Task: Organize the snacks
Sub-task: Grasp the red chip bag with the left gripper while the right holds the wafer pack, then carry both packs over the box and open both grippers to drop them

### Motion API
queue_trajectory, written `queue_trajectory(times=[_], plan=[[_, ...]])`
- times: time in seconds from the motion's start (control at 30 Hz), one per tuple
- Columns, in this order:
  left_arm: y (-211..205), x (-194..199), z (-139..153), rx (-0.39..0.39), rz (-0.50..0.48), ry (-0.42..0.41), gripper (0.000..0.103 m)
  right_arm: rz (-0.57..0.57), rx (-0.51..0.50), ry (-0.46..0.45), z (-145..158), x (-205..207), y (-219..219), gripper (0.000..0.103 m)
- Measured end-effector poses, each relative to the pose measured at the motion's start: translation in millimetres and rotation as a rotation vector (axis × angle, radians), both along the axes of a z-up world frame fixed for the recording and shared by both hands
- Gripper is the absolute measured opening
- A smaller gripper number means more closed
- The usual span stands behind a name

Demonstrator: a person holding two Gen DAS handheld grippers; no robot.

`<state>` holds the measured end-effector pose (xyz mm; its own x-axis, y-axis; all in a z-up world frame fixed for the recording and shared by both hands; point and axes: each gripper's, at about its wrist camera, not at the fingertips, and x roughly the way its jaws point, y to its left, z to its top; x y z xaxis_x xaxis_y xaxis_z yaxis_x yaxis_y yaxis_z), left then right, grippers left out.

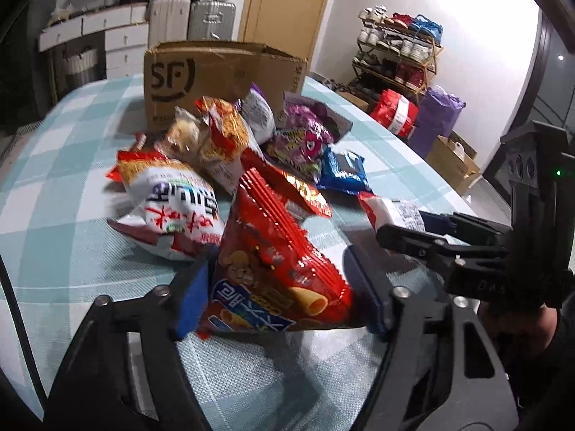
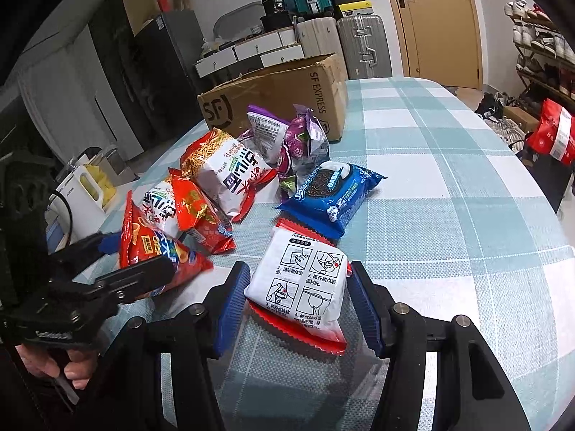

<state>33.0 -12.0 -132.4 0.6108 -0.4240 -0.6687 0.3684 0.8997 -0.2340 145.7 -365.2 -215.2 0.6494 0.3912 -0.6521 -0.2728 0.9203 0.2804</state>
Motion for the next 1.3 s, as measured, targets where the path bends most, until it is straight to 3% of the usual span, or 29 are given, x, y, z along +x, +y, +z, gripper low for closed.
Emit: queue_trajectory(times=[0.03,0.13,0.6,0.87,1.3], plan=[[1.1,1.4,-1.5,-0.008,-0.003,0.006,0.054,-0.001,0.001,0.0,-0.3,0.0,-0.2,0.057],[3.9,3.3,-3.5,-0.022,-0.014,0.016,0.05,-0.002,0.004,0.005,-1.1,-0.6,-0.3,0.057],[20.1,-23.1,23.7,-0.069,-0.013,-0.041,0.049,0.007,0.006,-0.028,13.5,-8.1,3.9,0.057],[36.4,-35.4,67.6,-0.1,0.009,-0.128,0.049,0.017,0.047,-0.08,40.9,-13.7,3.7,0.057],[52.6,2.4,151.8,-0.075,0.034,-0.234,0.049,0.106,0.099,-0.188,120.1,9.2,12.7,0.057]])
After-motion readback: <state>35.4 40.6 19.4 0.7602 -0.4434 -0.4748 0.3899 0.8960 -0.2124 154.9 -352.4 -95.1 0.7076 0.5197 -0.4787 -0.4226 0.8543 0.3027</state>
